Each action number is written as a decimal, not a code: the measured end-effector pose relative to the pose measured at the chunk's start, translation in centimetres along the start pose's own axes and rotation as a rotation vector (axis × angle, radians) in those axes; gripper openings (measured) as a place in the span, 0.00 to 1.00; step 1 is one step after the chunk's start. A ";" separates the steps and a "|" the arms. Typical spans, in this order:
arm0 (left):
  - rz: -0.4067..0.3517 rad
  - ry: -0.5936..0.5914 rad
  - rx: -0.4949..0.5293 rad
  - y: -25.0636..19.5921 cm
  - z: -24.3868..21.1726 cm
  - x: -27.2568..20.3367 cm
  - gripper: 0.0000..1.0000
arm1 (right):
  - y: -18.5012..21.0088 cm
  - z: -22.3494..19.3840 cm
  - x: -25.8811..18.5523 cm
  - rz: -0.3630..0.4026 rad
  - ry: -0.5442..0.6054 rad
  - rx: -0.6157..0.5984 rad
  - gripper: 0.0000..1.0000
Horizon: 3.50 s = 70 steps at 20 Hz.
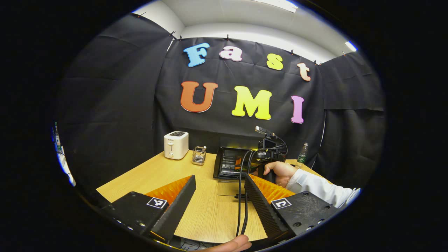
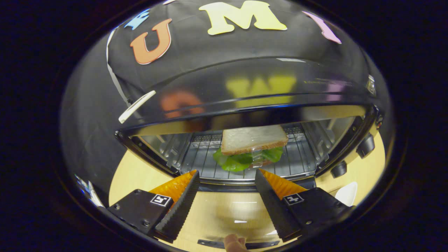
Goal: Open the electric oven with the left hand, put the food in, and close the electric oven.
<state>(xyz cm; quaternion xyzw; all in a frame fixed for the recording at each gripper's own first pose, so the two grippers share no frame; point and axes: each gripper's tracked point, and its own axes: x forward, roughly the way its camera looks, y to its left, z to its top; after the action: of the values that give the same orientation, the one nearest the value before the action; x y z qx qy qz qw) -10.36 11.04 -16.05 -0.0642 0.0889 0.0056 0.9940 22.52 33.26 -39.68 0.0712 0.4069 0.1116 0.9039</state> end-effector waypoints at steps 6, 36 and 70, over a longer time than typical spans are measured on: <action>-0.016 0.063 0.036 -0.6 -1.8 2.6 0.92 | -0.5 2.0 -9.3 0.076 -0.175 -0.041 1.00; -0.063 0.635 0.185 -13.3 -21.2 15.3 1.00 | -17.6 4.9 -44.8 -0.093 -0.861 -0.053 0.94; 0.023 0.486 0.172 -14.4 -13.0 20.4 0.95 | -26.7 6.8 -40.5 -0.225 -0.846 -0.012 0.94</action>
<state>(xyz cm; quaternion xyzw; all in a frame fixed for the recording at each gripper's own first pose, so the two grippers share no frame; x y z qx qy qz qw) 7.75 -4.93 -30.53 0.0220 0.3260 -0.0063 0.9451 5.36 -3.25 -11.93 0.0603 0.0054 -0.0242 0.9979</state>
